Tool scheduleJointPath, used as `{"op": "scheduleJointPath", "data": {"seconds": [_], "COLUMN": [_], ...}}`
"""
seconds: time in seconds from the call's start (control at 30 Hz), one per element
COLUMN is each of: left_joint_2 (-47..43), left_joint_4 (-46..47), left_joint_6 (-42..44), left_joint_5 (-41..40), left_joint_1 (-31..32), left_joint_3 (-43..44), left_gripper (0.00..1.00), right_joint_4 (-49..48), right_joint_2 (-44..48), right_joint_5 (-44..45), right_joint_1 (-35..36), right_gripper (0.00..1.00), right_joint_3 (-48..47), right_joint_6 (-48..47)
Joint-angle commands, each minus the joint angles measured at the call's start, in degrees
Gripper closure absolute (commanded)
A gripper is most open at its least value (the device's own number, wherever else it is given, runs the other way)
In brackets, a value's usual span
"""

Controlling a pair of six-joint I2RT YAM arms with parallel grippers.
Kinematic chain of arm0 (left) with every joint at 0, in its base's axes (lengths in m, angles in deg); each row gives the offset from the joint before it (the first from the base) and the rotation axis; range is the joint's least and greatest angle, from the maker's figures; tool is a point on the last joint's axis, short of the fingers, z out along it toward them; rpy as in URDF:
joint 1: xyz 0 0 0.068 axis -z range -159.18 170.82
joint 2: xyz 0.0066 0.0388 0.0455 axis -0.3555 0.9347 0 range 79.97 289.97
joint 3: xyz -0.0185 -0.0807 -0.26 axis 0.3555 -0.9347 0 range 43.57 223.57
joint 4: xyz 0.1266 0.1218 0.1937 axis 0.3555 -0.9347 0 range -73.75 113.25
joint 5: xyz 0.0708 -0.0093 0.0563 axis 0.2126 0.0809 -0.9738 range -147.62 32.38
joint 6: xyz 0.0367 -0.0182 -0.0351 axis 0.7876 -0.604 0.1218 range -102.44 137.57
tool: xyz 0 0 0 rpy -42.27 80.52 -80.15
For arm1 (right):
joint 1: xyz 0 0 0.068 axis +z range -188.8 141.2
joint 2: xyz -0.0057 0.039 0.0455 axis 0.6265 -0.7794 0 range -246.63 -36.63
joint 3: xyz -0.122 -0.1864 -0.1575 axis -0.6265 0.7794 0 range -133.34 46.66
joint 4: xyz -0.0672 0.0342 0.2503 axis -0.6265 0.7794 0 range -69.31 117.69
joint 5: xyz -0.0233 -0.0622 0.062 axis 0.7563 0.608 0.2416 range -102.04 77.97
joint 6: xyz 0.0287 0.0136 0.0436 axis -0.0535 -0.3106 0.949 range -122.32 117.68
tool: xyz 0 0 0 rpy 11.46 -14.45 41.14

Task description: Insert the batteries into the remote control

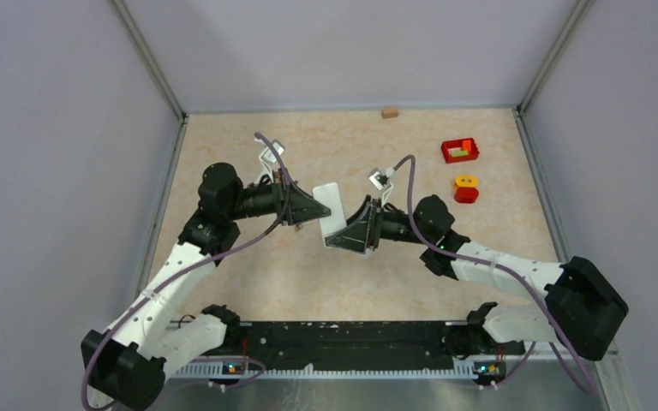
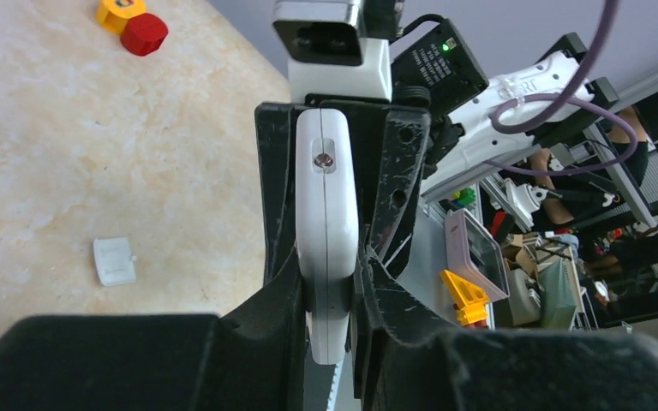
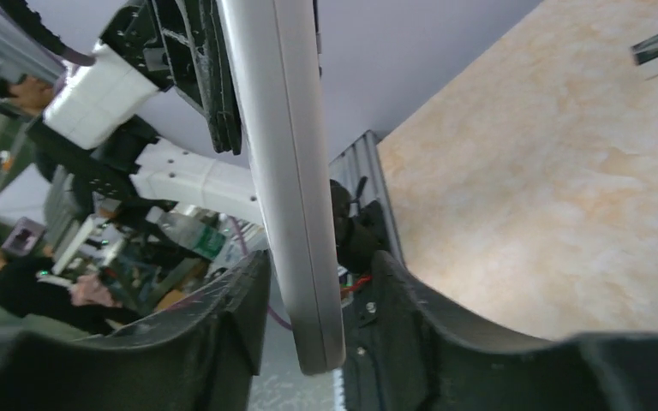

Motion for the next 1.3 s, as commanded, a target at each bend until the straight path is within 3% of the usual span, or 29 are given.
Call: {"op": "scheduleJointPath", "data": {"seconds": [0.0, 0.07, 0.13, 0.17, 0.27, 0.33, 0.4, 0.47, 0.63, 0.73, 0.83, 0.87, 0.9, 1.03, 1.17, 1.27], "left_joint_2": [-1.8, -1.9, -2.1, -2.3, -3.1, -3.4, -3.3, -3.1, -2.7, -2.6, -2.5, -2.6, -2.9, -4.8, -8.1, -10.4], "left_joint_4": [6.4, 6.5, 6.5, 6.5, 6.7, 6.7, 6.6, 6.2, 6.1, 7.6, 5.3, 2.2, -1.7, -10.4, -17.7, -23.5], "left_joint_6": [-2.4, -3.2, -4.0, -4.3, -4.7, -4.9, -5.3, -5.4, -5.6, -6.1, -3.6, -1.7, 0.2, 5.6, 9.1, 9.9], "left_joint_5": [3.7, 3.5, 3.1, 2.8, 2.2, 2.0, 2.0, 2.0, 0.8, -0.2, -2.7, -4.7, -7.5, -17.5, -31.1, -46.7], "left_joint_1": [0.0, 0.0, 0.0, 0.0, 0.0, 0.0, 0.0, 0.0, 0.0, 0.0, -0.1, -0.2, -0.4, -0.9, -1.2, -1.1], "left_joint_3": [-0.2, -0.1, -0.1, -0.1, -0.5, -0.9, -1.4, -2.1, -2.7, -3.0, -2.1, -1.1, 0.0, 2.3, 3.3, 3.8], "left_gripper": [0.97, 0.88, 0.74, 0.62, 0.43, 0.35, 0.33, 0.34, 0.48, 0.68, 0.99, 1.00, 1.00, 1.00, 1.00, 1.00], "right_joint_4": [-8.4, -10.5, -13.1, -14.2, -17.5, -18.3, -18.9, -19.0, -20.4, -20.5, -17.0, -15.4, -13.8, -3.4, 12.7, 22.4], "right_joint_2": [-1.7, -2.4, -3.3, -3.7, -5.5, -6.6, -7.6, -8.5, -10.5, -11.3, -10.8, -10.4, -9.7, -5.3, -0.4, -1.6], "right_joint_5": [-2.5, -1.8, -1.3, -1.1, -1.4, -1.4, -1.1, -1.2, -2.7, -5.5, -6.0, -5.6, -5.1, -0.1, 10.7, 17.8], "right_joint_1": [3.1, 3.3, 3.2, 3.3, 3.3, 3.3, 3.3, 3.3, 3.3, 3.4, 3.4, 3.4, 3.4, 3.3, 3.3, 3.3], "right_gripper": [0.62, 0.77, 0.85, 0.87, 0.90, 0.90, 0.90, 0.90, 0.90, 0.90, 0.83, 0.75, 0.60, 0.31, 0.26, 0.34], "right_joint_3": [-4.9, -4.8, -4.6, -4.5, -4.7, -5.2, -5.7, -6.5, -8.2, -9.5, -10.1, -10.1, -9.9, -8.8, -9.2, -12.1], "right_joint_6": [0.8, 2.5, 4.6, 5.7, 8.3, 9.3, 10.0, 10.2, 11.5, 12.6, 11.5, 10.6, 9.6, 2.2, -6.2, -8.8]}}
